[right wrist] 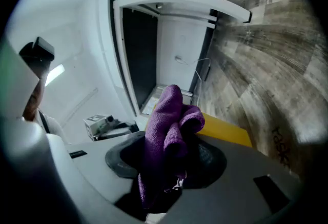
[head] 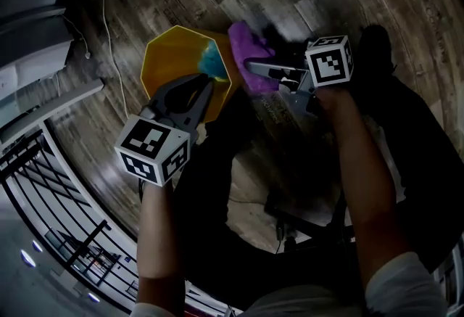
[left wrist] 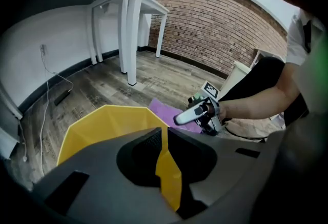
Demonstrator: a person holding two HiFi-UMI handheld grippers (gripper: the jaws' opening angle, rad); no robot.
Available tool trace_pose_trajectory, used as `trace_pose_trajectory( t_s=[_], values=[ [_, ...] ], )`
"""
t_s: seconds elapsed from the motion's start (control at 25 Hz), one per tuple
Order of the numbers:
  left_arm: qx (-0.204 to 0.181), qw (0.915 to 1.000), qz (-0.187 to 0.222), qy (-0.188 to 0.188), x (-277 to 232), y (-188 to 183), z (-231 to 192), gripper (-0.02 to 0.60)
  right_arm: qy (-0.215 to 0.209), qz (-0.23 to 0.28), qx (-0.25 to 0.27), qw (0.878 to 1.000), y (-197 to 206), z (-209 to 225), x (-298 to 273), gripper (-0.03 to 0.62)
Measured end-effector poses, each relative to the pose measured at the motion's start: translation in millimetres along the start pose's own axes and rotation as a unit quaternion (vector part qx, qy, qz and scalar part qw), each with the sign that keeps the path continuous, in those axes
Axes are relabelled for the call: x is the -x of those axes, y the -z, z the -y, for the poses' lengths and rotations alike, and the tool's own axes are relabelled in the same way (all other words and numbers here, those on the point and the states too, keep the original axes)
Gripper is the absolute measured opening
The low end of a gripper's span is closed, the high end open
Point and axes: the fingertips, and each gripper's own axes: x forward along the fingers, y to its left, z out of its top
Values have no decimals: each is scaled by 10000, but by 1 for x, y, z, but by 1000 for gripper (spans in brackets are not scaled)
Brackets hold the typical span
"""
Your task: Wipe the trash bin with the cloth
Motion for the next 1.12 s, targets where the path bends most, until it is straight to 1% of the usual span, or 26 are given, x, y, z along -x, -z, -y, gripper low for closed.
trace_pose_trajectory(
  t_s=[0.16,0.2,0.24,0.36,0.48,0.6,0.72,0.84,1.12],
  values=[
    [45,9998,-140,95,-10,4,3,32,-912,177,135,9956,-27,-33,-2,184],
    [59,9998,-186,102,-11,6,3,32,-1033,138,120,9945,-28,-34,-5,184],
    [77,9996,-231,110,-13,8,3,32,-1047,27,115,9944,-26,-31,-10,184],
    [133,9992,-319,183,-20,12,3,32,-726,-414,105,9964,-10,-4,-21,184],
    [166,9986,-376,324,-23,12,5,32,-292,-508,-110,9982,-4,27,-23,184],
    [206,9979,-414,460,-19,7,13,32,60,-582,-322,9978,4,46,-23,184],
    [247,9976,-378,520,-23,1,7,32,428,-728,-466,9953,8,78,-30,184],
    [268,9978,-345,490,-28,-3,-6,32,717,-918,-451,9922,9,111,-41,184],
    [393,9977,-285,482,-27,-7,-13,32,1342,-1206,-421,9827,16,156,-50,184]
  ],
)
